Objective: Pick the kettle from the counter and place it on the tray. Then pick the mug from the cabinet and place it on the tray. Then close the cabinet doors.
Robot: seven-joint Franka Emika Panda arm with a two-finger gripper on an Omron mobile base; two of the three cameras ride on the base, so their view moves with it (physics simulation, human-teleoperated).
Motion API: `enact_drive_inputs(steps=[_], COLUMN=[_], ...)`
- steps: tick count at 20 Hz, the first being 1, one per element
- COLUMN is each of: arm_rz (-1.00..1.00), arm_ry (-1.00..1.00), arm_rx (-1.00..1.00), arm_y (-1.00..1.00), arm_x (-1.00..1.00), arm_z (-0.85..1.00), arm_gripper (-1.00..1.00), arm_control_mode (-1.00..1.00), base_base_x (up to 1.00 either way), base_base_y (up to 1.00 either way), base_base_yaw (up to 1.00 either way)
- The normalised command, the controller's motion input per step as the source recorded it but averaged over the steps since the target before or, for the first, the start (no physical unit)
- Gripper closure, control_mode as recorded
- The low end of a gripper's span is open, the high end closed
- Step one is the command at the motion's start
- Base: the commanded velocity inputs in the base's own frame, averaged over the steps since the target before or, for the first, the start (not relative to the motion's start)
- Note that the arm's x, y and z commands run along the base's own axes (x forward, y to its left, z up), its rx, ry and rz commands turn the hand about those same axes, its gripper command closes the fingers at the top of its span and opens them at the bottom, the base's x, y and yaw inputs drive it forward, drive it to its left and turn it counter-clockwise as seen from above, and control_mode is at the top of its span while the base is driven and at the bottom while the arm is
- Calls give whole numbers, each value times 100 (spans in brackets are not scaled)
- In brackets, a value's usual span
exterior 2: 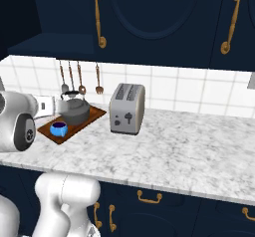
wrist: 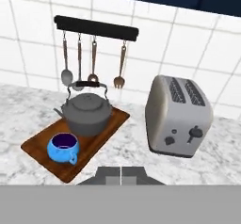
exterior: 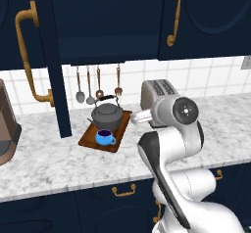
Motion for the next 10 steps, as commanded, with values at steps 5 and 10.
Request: enact_drive_inputs(steps=[5, 10], arm_rz=[18, 6], arm_ry=[-3, -18], arm_rx=[-45, -41], arm_y=[33, 34], arm_x=[-7, -14], arm_z=[-53, -56], arm_gripper=[100, 100], arm_control_mode=[-100, -100], base_base_x=[0, 0], base_base_y=[0, 0], base_base_yaw=[0, 0])
